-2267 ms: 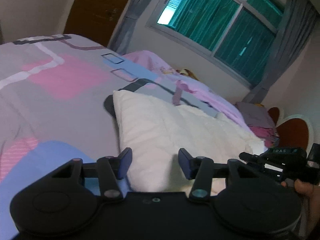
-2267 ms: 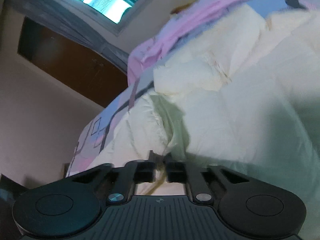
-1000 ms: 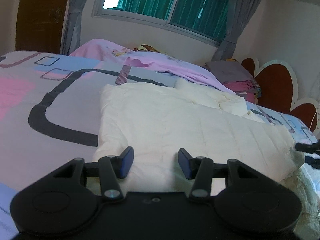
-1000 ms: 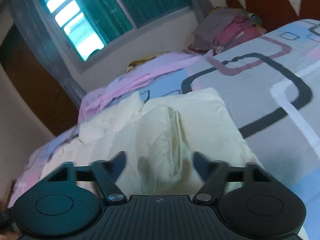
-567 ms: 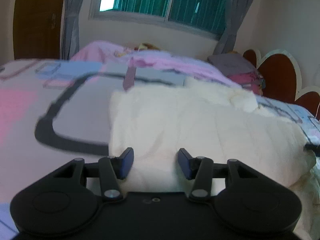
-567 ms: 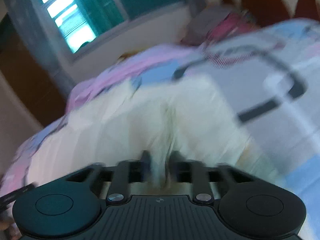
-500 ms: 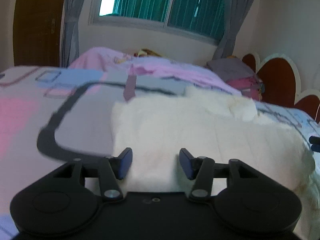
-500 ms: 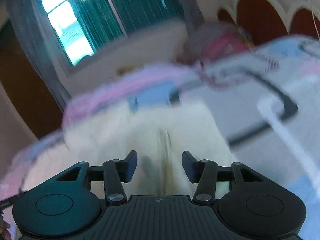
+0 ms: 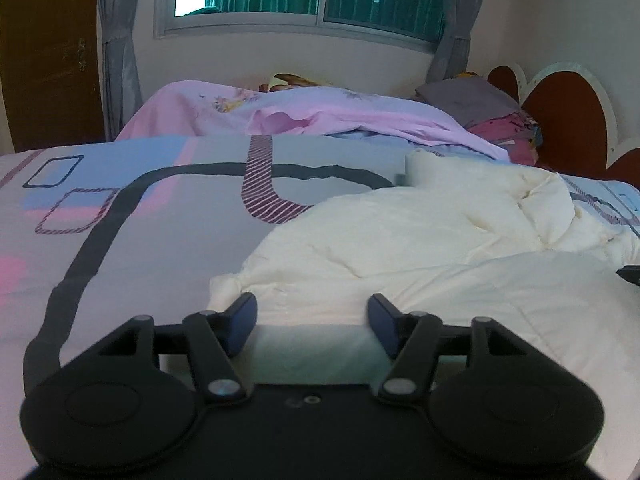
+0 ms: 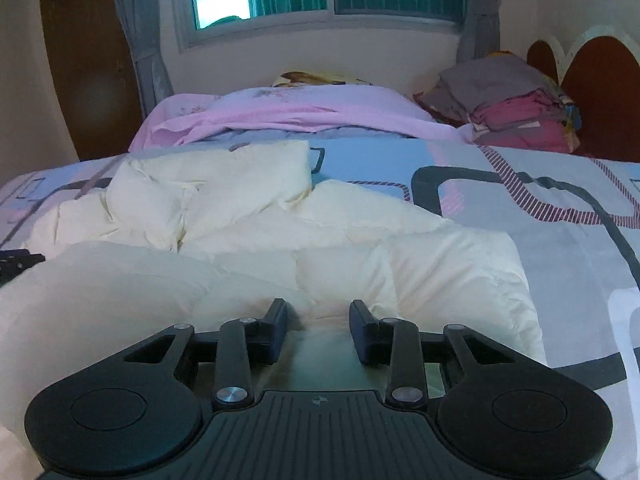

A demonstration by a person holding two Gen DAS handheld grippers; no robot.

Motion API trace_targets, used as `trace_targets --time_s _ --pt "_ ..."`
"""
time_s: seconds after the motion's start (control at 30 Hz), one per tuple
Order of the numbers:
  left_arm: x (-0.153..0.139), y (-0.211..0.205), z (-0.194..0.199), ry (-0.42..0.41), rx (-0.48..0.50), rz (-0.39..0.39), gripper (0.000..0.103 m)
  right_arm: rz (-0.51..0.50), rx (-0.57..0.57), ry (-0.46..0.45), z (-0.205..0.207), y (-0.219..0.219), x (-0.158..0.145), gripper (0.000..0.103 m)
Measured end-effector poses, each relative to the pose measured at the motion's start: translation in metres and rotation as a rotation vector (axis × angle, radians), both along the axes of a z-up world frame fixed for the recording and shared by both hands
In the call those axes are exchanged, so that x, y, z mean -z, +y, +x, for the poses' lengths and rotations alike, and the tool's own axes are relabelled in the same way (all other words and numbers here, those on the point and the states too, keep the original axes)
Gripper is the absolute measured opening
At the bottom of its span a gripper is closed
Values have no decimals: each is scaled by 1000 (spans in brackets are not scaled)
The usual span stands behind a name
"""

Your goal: Fold large clothes

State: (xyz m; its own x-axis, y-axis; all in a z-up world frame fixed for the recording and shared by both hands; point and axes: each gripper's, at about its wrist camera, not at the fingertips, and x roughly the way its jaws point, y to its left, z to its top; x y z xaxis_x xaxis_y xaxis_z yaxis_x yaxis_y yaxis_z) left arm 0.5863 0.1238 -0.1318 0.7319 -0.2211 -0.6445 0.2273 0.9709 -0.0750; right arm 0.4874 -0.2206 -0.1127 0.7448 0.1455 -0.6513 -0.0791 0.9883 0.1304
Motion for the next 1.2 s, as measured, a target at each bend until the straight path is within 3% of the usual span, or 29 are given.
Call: trace_targets --time_s 0.1,0.13,0.2,0.37,0.43,0.47,0.5,0.53,0.67,0.77,0.9,0.97,1.0,1.1,1.2 --pt "-14 1 -12 -37 -40 26 62 -40 41 -59 -12 0 -20 37" --pt "-22 1 -24 -74 -39 27 67 -49 54 -96 -24 0 -30 58" --pt "-35 3 -50 -128 -31 -7 74 -13 59 -129 -46 -9 -42 75" --pt "-38 -5 -106 -139 -11 -96 69 187 97 -8 -66 -37 -31 75" --pt "-32 -10 -114 -133 -19 -110 67 265 68 32 -64 -39 -22 49" --pt "-26 -13 -113 -111 -19 -114 67 279 57 41 -62 -38 -19 45" --pt "-21 -16 -107 -89 -22 -102 67 274 56 33 -61 -35 -19 27" --pt "-16 -18 -103 -84 -28 -83 65 267 54 21 -58 -34 -19 16" --pt "-14 -14 -82 -95 -53 -72 65 243 65 -17 -52 -32 -25 15" --pt "-8 -15 -73 -82 -46 -48 67 185 49 12 -44 -27 -12 15" --pt "-15 -17 -83 -83 -56 -27 64 132 62 12 -49 -24 -16 16" --pt "-30 -18 -101 -139 -45 -42 74 122 88 -61 -66 -25 -33 26" --pt "-36 -21 -110 -152 -43 -43 76 126 95 -84 -73 -25 -39 35" --pt "-40 -43 -127 -160 17 -22 82 100 65 -92 -82 -12 -41 38" --pt "-26 -69 -125 -101 65 44 82 35 47 -16 -76 4 -24 37"
